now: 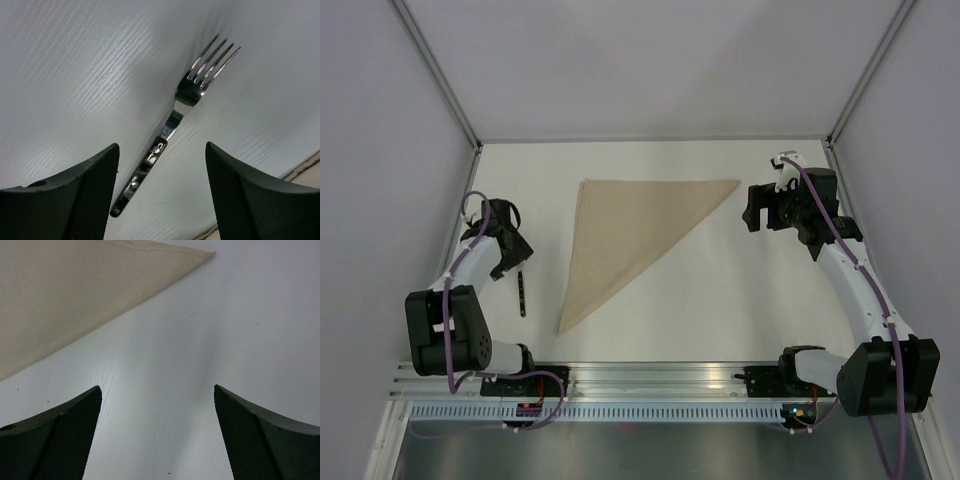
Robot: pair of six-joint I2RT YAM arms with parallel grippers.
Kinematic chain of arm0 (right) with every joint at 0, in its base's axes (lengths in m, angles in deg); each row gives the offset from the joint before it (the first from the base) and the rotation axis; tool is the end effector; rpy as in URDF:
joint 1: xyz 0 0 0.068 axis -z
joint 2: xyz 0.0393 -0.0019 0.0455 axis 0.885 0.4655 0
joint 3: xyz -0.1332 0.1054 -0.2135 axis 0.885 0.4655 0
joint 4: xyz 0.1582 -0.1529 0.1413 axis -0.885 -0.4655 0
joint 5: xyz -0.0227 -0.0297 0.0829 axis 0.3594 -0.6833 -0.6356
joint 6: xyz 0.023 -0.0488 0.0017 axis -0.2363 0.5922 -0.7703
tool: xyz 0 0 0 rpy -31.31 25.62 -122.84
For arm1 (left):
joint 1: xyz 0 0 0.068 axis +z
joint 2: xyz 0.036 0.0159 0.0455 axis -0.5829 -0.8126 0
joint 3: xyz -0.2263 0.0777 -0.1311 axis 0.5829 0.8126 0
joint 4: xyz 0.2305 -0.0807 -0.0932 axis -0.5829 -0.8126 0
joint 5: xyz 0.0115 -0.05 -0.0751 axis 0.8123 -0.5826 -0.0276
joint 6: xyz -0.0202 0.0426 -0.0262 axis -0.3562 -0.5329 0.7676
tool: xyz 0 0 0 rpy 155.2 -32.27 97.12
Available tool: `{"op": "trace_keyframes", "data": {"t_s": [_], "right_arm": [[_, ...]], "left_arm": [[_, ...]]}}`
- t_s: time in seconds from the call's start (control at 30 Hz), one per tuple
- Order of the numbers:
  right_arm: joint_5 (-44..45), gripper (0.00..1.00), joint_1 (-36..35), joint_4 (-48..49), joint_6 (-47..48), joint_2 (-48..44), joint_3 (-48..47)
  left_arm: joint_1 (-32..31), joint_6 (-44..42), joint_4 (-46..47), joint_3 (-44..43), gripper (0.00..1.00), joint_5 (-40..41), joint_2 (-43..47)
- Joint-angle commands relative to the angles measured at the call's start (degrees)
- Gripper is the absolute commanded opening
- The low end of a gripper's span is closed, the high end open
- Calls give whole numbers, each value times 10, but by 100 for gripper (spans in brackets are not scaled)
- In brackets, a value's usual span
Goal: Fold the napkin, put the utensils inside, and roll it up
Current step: Fold the napkin at the center of the board, then pick up the fork at the center of the board.
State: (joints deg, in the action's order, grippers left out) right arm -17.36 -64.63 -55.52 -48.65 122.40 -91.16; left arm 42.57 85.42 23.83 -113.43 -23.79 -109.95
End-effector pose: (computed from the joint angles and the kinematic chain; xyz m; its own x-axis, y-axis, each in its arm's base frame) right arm 0.2620 0.0192 0.3073 -0.5764 -0.0794 -0.8133 -0.2623 0.9606 0.0921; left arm 0.2584 0.0413 0.1974 -0.6400 -0.5833 -0.5002 -0.6674 0.7446 -0.0144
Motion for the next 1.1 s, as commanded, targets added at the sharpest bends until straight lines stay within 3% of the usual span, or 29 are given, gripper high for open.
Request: {"op": "trace_keyframes", "data": {"t_s": [0.0,0.27,0.53,0.63,0.77,1.07], "right_arm": [[-16,98,1,-8,2,-2,-7],[-14,98,1,-11,4,-2,-7],[-9,98,1,-9,8,3,-5],[-8,98,1,-8,8,5,-5],[-6,98,2,-8,7,6,-5],[4,98,1,-6,7,9,-6]], "left_arm": [[3,-11,-2,3,74,0,19],[2,-28,-7,-5,65,-36,-44],[4,-44,-7,-27,49,-56,-116],[3,-48,-5,-38,32,-56,-135],[3,-57,-5,-74,2,-54,-162],[2,-116,-17,-210,2,-90,-190]]}}
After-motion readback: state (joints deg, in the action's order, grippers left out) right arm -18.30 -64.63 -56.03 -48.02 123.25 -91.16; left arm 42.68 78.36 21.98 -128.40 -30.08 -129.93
